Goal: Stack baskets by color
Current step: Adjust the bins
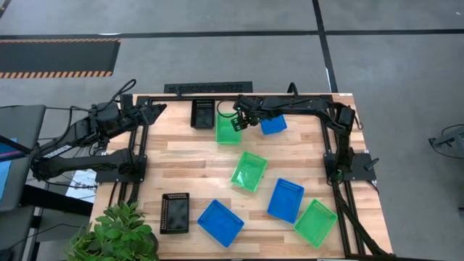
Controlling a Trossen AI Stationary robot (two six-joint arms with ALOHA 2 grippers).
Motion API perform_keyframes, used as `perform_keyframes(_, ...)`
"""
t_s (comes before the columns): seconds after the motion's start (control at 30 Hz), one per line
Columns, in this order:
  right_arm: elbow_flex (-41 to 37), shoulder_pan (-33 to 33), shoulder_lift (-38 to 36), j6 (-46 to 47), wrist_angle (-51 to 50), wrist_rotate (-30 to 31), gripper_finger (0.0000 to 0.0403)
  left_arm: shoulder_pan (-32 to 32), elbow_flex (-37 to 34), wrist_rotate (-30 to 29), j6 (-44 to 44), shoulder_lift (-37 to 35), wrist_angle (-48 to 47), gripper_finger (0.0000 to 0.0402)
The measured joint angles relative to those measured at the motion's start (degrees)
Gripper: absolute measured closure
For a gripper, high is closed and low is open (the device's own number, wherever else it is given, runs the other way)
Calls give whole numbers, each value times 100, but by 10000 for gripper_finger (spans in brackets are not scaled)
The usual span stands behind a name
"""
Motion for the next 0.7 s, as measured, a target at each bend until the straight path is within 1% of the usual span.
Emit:
perform_keyframes(0.43,0,-20,0,16,23,0,148,0,0,-2,-4,-2,-2,145)
perform_keyframes(0.7,0,26,-2,23,234,0,148,0,0,-4,-4,-2,0,145)
